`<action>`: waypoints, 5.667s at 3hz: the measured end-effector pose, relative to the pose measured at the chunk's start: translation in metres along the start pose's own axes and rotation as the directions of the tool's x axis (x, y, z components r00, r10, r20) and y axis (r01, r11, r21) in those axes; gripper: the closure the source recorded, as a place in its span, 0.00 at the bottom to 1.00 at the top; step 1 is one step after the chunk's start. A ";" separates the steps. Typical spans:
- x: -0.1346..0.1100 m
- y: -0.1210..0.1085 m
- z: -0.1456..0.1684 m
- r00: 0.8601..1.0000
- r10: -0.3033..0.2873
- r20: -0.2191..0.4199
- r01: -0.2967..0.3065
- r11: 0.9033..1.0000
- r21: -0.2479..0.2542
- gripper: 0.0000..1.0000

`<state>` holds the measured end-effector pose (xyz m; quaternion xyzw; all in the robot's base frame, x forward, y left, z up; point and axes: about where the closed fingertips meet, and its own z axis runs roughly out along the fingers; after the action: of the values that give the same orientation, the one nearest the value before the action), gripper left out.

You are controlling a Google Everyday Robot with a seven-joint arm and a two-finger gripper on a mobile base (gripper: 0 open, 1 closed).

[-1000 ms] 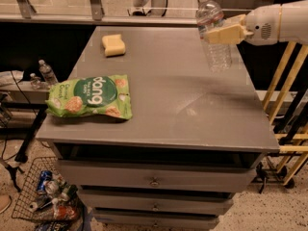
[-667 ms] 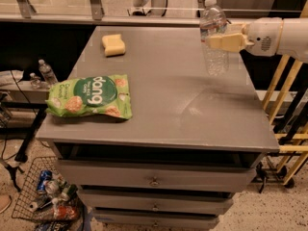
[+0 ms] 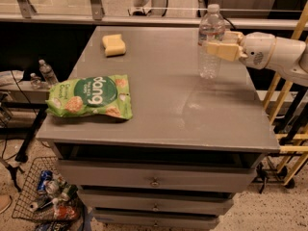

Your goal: Place water bottle upright

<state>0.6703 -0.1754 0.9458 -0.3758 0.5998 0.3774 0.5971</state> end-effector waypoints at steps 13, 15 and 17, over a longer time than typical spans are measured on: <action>0.027 0.005 -0.007 0.991 -0.087 0.099 0.097 0.990 -0.102 0.12; 0.021 0.004 -0.005 0.992 -0.101 0.077 0.109 0.989 -0.103 0.00; -0.015 -0.005 -0.041 0.982 -0.185 -0.041 0.180 0.979 -0.090 0.00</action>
Offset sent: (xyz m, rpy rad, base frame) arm -0.0061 -0.0103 -0.0065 0.0658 -0.1124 0.0383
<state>0.6567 -0.2147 0.9608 -0.4638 0.5605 0.3371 0.5976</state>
